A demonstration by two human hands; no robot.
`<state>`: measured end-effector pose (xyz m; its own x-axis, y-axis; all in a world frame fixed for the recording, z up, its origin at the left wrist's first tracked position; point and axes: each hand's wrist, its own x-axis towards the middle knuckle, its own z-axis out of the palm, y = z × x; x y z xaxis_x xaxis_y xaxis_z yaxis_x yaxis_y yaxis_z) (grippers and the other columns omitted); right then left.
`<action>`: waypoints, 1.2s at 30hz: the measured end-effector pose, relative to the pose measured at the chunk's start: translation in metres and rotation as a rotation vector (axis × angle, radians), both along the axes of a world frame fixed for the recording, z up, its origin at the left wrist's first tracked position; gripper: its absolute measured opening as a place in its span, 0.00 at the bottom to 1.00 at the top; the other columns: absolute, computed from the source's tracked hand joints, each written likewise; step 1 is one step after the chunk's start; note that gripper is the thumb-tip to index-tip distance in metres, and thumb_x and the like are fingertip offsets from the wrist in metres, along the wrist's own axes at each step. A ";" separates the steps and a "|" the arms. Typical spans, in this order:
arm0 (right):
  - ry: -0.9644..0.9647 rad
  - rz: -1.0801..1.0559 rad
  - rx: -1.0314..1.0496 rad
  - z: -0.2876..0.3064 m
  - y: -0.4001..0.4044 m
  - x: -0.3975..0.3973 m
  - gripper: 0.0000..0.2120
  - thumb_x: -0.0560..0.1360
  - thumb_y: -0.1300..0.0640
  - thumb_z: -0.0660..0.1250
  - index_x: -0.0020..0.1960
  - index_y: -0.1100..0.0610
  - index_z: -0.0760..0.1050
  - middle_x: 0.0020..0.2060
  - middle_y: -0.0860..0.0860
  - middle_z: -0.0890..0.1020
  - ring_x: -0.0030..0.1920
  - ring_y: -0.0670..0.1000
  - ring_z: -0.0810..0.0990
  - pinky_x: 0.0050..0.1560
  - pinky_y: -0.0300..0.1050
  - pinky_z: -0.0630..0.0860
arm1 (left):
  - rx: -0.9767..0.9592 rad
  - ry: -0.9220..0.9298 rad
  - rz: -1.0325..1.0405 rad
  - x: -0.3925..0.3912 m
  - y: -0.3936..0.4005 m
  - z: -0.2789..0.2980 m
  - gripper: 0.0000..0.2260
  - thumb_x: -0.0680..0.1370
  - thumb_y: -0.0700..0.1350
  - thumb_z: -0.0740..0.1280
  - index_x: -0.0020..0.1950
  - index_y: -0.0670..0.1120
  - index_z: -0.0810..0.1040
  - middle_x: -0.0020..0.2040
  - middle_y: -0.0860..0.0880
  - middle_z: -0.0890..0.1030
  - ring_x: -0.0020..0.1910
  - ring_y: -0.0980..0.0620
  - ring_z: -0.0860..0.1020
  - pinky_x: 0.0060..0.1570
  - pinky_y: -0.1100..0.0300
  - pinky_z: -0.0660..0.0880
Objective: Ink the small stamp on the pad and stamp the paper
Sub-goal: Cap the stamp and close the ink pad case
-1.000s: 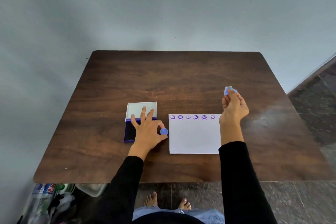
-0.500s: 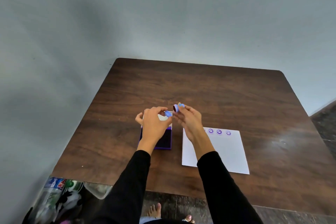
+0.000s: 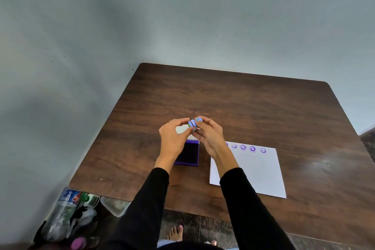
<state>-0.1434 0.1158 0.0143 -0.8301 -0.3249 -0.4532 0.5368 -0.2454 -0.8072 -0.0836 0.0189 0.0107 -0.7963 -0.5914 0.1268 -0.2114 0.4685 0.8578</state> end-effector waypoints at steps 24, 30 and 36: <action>-0.087 0.091 -0.104 -0.006 0.019 -0.014 0.07 0.71 0.65 0.70 0.49 0.61 0.79 0.39 0.55 0.86 0.40 0.51 0.86 0.38 0.41 0.82 | 0.148 0.016 -0.086 -0.004 0.001 0.005 0.13 0.68 0.40 0.76 0.53 0.44 0.83 0.41 0.54 0.83 0.40 0.63 0.81 0.42 0.74 0.77; 0.020 0.138 0.051 -0.005 0.018 -0.018 0.07 0.70 0.66 0.71 0.48 0.59 0.78 0.44 0.57 0.84 0.43 0.51 0.85 0.41 0.42 0.83 | 0.173 0.019 -0.086 -0.003 0.005 0.001 0.13 0.69 0.39 0.76 0.53 0.43 0.83 0.42 0.53 0.83 0.39 0.66 0.81 0.42 0.74 0.76; 0.437 0.299 0.666 -0.004 0.032 -0.030 0.11 0.65 0.68 0.75 0.46 0.62 0.80 0.44 0.59 0.84 0.44 0.54 0.82 0.49 0.49 0.81 | 0.113 -0.222 -0.145 -0.002 -0.005 -0.010 0.24 0.67 0.36 0.76 0.62 0.42 0.78 0.54 0.46 0.81 0.51 0.54 0.79 0.53 0.66 0.74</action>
<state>-0.1736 0.1478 0.0100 -0.8967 -0.3373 -0.2867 0.1102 0.4571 -0.8825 -0.0855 0.0137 0.0012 -0.8745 -0.4699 -0.1202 -0.3376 0.4120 0.8463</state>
